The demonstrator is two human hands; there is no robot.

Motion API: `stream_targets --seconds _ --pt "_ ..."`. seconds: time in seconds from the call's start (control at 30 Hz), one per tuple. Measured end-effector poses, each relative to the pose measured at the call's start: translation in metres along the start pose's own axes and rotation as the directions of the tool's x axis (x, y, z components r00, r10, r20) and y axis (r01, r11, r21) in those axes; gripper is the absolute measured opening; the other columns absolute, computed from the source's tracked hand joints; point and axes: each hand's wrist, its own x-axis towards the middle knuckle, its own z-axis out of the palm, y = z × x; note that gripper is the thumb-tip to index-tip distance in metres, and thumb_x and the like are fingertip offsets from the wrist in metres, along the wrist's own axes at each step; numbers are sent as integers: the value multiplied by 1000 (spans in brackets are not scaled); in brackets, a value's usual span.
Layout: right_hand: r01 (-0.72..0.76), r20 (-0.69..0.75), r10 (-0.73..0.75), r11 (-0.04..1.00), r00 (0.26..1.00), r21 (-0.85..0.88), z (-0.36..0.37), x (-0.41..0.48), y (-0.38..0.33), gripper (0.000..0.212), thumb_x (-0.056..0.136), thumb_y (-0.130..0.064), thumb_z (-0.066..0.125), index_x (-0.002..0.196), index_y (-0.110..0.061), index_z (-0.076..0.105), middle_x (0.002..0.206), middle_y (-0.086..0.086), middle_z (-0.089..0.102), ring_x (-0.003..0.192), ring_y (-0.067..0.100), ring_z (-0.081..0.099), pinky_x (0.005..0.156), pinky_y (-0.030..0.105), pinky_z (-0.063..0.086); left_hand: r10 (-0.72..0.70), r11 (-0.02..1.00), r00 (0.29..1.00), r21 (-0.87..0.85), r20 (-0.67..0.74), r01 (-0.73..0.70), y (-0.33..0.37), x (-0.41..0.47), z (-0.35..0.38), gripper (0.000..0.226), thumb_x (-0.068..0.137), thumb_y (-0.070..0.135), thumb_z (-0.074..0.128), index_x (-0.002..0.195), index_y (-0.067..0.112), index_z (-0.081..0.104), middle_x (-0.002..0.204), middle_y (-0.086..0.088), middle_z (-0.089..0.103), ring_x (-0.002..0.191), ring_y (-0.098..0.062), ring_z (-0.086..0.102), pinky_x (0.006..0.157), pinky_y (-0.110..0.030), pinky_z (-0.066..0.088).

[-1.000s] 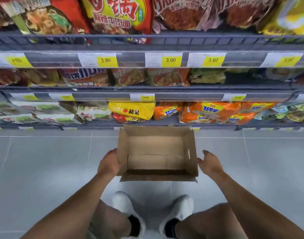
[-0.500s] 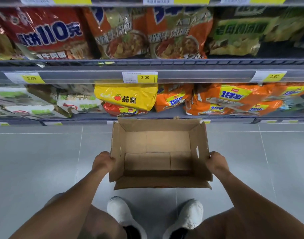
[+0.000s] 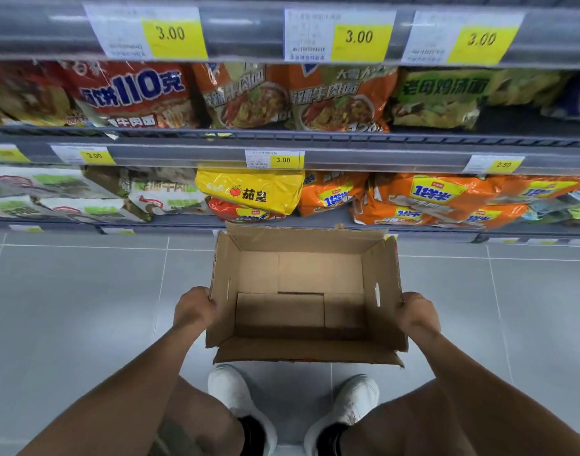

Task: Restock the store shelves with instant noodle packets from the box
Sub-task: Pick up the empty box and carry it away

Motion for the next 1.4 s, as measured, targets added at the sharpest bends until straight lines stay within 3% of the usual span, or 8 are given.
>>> stream_targets --seconds 0.3,0.53,0.67,0.77,1.07,1.17,1.3,1.4 --pt "72 31 -72 997 997 9 -110 -104 -16 27 94 -15 54 115 -9 69 106 11 71 99 34 66 75 32 49 -19 998 1000 -54 -4 19 2 -106 -102 20 93 16 52 82 15 69 78 -4 68 69 -20 62 56 -24 44" --pt "107 52 -104 993 993 -41 -212 -193 -31 26 96 -12 54 118 -12 68 111 10 70 91 29 64 71 28 45 -19 999 999 -27 -27 18 9 -211 -203 20 93 15 52 81 17 68 78 0 64 66 -14 55 54 -23 39" --pt "131 46 -130 991 990 -32 -260 -232 -39 28 94 -11 52 116 -15 70 110 9 71 93 30 64 69 27 41 3 998 1000 -66 -20 -4 9 -261 -251 26 91 12 50 67 19 56 74 -1 61 71 -20 60 56 -26 40" --pt "149 41 -148 989 988 -18 -287 -258 -43 31 92 -12 47 111 -19 71 109 8 72 93 30 65 69 29 46 29 994 999 -100 -35 -32 5 -286 -280 24 90 13 50 69 18 61 75 -2 65 73 -21 62 57 -27 43" --pt "153 -21 -152 986 988 64 -302 -316 -48 31 90 -13 46 105 -26 71 104 6 74 90 28 67 77 36 56 143 984 988 -95 -67 -148 -20 -299 -330 23 85 16 54 66 18 66 66 4 69 66 -13 66 61 -28 52" --pt "114 -43 -110 988 993 107 -292 -337 -41 35 93 -10 45 113 -23 70 110 6 73 98 28 67 80 33 53 206 976 977 -57 -48 -209 -23 -291 -343 23 83 13 55 62 16 62 60 3 66 62 -14 65 57 -27 50" --pt "31 -80 -16 981 997 194 -276 -367 -25 36 96 -8 46 124 -18 67 120 9 70 108 30 65 91 36 52 313 949 950 41 0 -313 -14 -279 -358 19 86 17 54 73 18 69 72 4 69 69 -13 65 62 -30 54" --pt "-8 -115 37 970 993 243 -266 -393 -3 35 93 -5 49 121 -14 68 118 11 71 107 31 66 91 36 52 407 904 911 110 65 -412 6 -278 -364 24 90 16 51 80 26 70 79 6 68 74 -13 64 59 -26 46"
